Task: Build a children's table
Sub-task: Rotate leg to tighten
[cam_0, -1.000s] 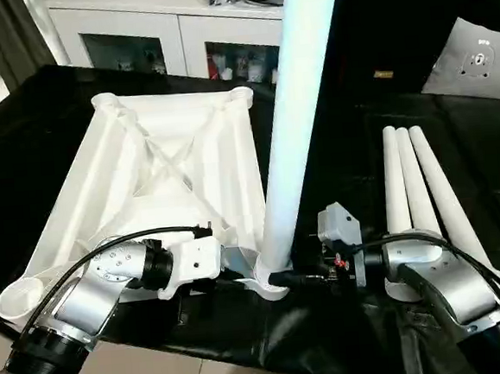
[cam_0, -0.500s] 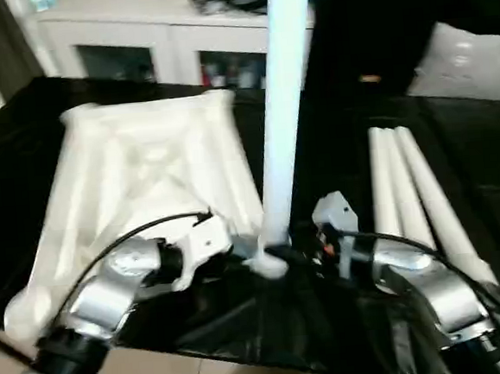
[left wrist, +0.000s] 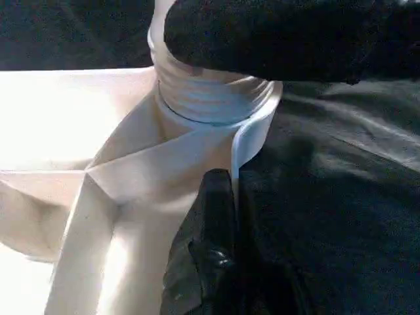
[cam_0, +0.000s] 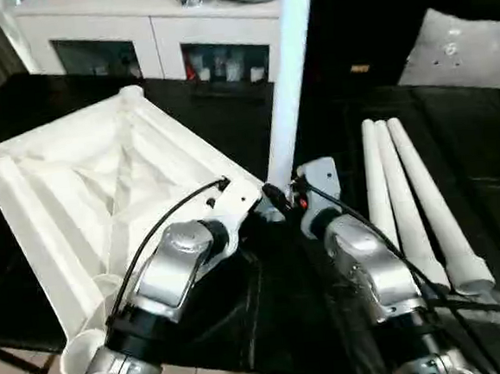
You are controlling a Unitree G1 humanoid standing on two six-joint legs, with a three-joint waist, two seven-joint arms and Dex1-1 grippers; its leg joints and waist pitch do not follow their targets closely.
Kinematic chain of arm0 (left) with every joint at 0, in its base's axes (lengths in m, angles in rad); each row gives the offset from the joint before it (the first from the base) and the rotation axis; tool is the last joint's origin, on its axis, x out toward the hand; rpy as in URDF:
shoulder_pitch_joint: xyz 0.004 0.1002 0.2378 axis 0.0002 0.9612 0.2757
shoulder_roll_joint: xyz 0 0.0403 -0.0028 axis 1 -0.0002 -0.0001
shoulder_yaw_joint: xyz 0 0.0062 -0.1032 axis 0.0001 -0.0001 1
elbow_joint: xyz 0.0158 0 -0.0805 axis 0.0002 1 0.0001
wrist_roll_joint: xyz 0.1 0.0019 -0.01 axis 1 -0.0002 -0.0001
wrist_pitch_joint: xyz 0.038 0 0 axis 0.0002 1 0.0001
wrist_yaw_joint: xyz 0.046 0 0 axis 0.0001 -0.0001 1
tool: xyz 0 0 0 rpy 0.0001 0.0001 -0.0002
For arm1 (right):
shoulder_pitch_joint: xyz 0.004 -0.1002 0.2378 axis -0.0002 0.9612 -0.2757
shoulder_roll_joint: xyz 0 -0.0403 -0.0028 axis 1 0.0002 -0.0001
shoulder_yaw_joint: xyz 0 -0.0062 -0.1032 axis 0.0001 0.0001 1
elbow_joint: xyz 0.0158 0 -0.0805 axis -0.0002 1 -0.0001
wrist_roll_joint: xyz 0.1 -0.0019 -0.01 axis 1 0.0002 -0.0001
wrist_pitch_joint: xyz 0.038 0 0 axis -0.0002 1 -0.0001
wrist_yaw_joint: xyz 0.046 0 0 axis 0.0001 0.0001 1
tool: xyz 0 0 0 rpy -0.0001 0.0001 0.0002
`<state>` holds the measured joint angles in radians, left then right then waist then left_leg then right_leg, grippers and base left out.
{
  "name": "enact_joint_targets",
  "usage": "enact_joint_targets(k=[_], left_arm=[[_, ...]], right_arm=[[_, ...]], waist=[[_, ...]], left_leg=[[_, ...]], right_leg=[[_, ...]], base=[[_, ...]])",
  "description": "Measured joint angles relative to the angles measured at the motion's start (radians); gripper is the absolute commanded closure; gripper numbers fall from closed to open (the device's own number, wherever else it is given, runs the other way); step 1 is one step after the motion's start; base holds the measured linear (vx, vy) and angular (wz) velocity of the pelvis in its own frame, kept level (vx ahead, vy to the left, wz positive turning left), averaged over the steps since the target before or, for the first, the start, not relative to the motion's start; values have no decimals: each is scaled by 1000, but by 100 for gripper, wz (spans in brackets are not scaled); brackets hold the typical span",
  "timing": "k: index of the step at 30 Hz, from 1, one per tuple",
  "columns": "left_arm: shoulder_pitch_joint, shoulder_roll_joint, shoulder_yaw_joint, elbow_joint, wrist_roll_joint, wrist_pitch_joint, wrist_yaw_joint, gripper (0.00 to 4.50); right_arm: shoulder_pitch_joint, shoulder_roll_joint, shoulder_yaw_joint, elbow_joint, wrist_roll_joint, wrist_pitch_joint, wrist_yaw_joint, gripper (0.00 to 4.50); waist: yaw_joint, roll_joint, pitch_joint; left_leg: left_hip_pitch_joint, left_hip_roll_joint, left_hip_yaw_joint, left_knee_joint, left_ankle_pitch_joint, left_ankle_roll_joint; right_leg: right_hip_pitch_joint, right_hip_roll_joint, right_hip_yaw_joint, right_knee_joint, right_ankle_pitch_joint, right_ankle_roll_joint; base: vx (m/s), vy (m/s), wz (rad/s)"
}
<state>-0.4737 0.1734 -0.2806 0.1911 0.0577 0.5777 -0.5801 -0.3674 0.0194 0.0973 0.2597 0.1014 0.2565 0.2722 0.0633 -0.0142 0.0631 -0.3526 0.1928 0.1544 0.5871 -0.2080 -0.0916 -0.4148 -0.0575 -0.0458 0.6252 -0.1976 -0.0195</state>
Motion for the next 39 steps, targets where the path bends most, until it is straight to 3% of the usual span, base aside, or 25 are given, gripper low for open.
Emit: enact_joint_targets(k=[4,10,15,19,21,25,36,39], left_arm=[[0,36,-6,0,17,-21,-22,450],[23,130,-32,-20,14,-119,-113,450],[67,220,-36,-52,-17,-206,-241,450],[102,310,-50,-83,-64,-283,-374,450],[109,332,-53,-88,-67,-308,-414,450],[108,379,-85,-83,-61,-400,-490,450],[103,400,-122,-81,-75,-478,-596,450],[101,399,-124,-77,-74,-487,-599,450]], right_arm=[[36,-6,-14,-3,33,-9,46,139],[111,-113,-4,-38,66,-25,195,95],[138,-242,0,-152,101,-47,366,54],[158,-378,37,-213,143,-46,565,15],[158,-400,40,-216,145,-45,614,15],[142,-451,99,-214,138,-42,704,3],[107,-437,147,-196,124,-48,744,3],[107,-436,147,-196,127,-45,752,42]], waist=[[-8,1,1],[-3,2,6],[6,1,6],[26,1,6],[30,1,6],[31,1,6],[36,0,6],[36,0,6]], left_leg=[[1,0,0,0,0,-1],[0,1,0,3,-3,-6],[0,1,0,2,-3,-5],[1,1,1,2,-3,-5],[1,1,1,3,-3,-5],[2,1,1,4,-3,-5],[2,1,1,4,-3,-5],[3,1,2,5,-3,-5]], right_leg=[[0,0,0,0,2,-1],[0,0,1,0,3,-1],[1,0,0,-1,2,0],[2,0,0,-2,2,0],[3,0,0,-1,2,0],[4,-1,0,-1,2,0],[5,-1,0,-1,2,0],[5,-1,0,-1,2,0]], base=[[0,0,0],[0,0,0],[0,0,0],[0,0,0],[0,0,0],[0,0,0],[0,0,0],[0,0,0]])
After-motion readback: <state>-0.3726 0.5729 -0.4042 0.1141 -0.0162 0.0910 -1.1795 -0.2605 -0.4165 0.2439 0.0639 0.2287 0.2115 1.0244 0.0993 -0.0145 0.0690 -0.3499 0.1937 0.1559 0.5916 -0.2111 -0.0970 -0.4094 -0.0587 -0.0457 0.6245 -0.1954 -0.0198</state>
